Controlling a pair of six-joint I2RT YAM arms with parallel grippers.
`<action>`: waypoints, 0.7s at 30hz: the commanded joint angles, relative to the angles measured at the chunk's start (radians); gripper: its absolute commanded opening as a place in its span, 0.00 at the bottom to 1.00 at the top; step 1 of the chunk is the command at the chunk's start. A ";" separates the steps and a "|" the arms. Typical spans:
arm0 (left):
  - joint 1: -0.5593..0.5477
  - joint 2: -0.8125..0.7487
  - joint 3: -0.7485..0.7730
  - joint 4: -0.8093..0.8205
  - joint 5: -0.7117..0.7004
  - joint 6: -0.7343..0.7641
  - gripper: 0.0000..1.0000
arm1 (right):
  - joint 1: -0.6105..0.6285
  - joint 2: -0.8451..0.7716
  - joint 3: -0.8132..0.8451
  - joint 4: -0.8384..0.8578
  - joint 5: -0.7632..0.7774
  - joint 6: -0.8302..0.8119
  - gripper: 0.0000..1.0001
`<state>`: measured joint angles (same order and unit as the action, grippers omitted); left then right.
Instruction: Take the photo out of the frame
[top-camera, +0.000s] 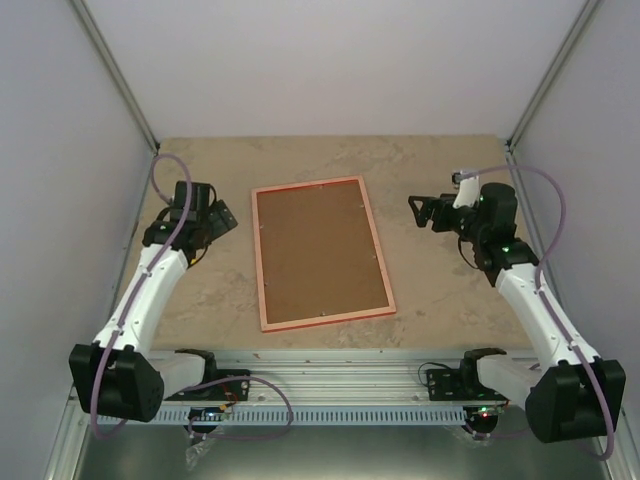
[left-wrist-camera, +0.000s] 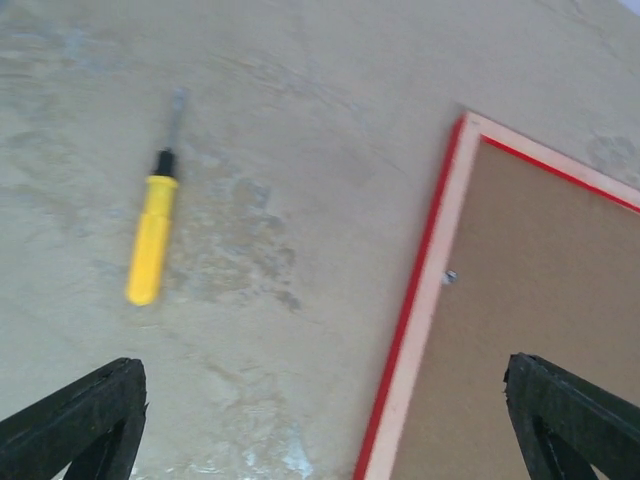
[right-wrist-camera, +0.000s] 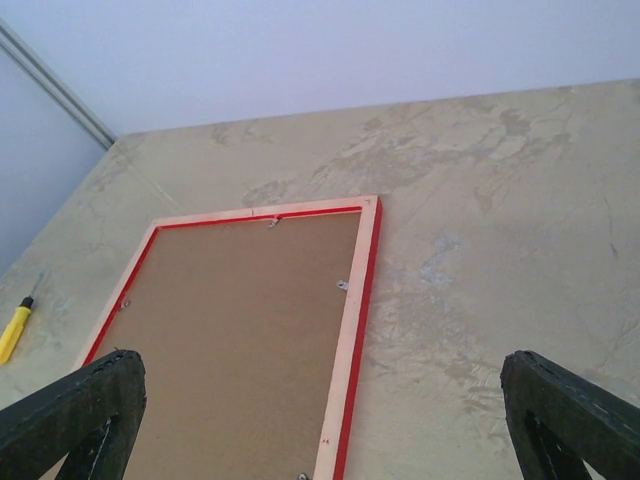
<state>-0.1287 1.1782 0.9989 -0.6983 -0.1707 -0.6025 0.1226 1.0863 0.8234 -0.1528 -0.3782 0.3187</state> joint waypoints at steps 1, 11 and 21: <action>0.018 0.000 0.043 -0.153 -0.200 -0.092 1.00 | 0.056 -0.029 -0.017 0.037 0.065 -0.029 0.98; 0.216 0.138 -0.014 -0.059 -0.084 -0.069 1.00 | 0.190 -0.059 -0.055 0.018 0.184 -0.097 0.98; 0.365 0.382 0.058 0.011 0.084 0.013 0.97 | 0.348 -0.061 -0.071 0.036 0.312 -0.150 0.98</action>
<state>0.1909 1.4891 1.0107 -0.7391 -0.1982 -0.6308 0.4160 1.0389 0.7708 -0.1413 -0.1593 0.2043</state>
